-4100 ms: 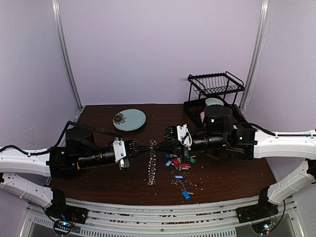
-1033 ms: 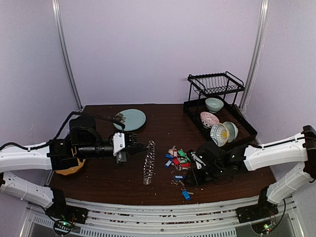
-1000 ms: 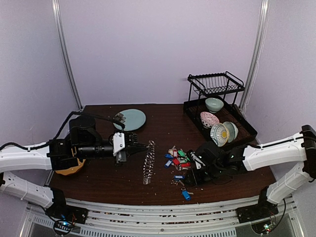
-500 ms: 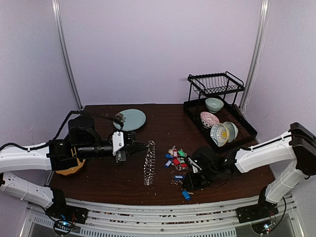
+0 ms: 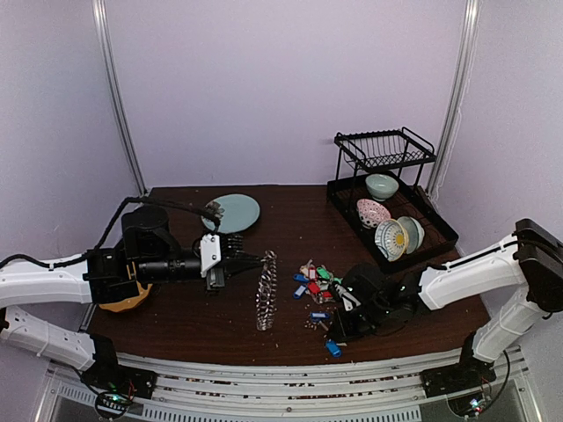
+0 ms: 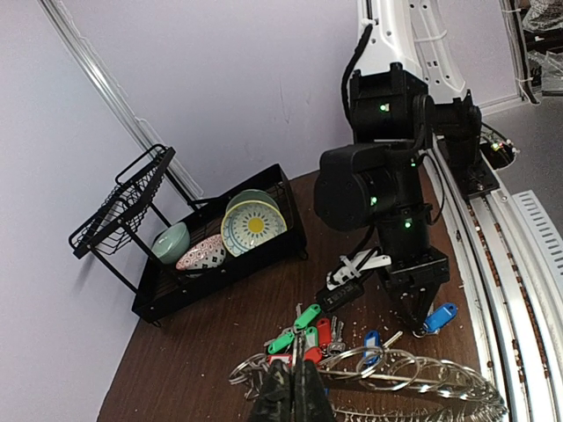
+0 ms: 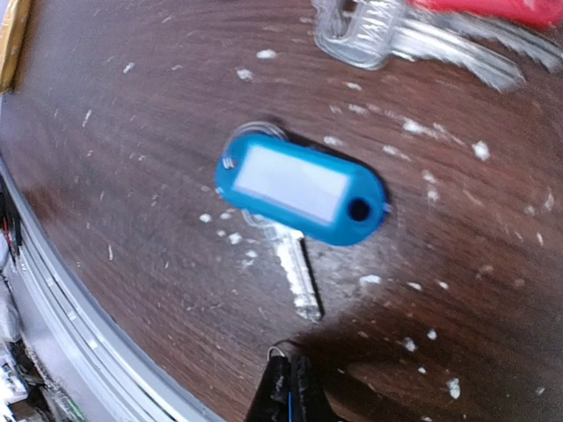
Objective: Put the keys on the keyring
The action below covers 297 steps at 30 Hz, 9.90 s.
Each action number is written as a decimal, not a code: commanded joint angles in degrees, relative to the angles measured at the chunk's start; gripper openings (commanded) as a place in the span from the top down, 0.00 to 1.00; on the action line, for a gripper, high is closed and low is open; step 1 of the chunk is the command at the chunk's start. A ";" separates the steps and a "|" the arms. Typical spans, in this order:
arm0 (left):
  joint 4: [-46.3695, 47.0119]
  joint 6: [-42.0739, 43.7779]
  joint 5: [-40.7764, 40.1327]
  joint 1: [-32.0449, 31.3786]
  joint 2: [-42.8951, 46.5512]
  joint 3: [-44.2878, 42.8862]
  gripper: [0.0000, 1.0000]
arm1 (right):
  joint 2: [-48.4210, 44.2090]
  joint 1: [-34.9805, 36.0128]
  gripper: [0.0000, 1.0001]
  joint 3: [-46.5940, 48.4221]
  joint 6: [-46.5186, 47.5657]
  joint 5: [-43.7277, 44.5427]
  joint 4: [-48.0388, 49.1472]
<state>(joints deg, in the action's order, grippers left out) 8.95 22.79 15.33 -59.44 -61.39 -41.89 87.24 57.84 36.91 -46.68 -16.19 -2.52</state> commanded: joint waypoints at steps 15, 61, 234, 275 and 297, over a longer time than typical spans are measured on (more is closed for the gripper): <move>3.63 1.41 -1.99 -0.32 0.48 0.33 1.00 | -13.12 2.54 1.00 19.16 38.34 -8.32 -6.76; 3.31 1.68 -0.86 -0.41 1.29 0.08 1.00 | -7.33 4.48 1.00 25.93 52.62 -1.83 7.52; 12.57 -3.61 4.47 0.25 2.88 4.21 1.00 | -12.14 2.55 0.71 30.31 61.85 -7.54 -4.24; 22.56 -13.52 9.78 0.20 5.58 6.64 1.00 | -3.11 2.62 1.00 23.03 46.12 -19.47 20.64; 20.68 -12.04 6.73 0.19 6.24 6.21 1.00 | -11.22 4.96 0.71 18.43 51.19 -13.35 25.55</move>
<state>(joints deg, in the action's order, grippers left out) 24.86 10.35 22.15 -58.98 -56.27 -34.72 74.46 62.04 55.64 4.78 -30.68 19.25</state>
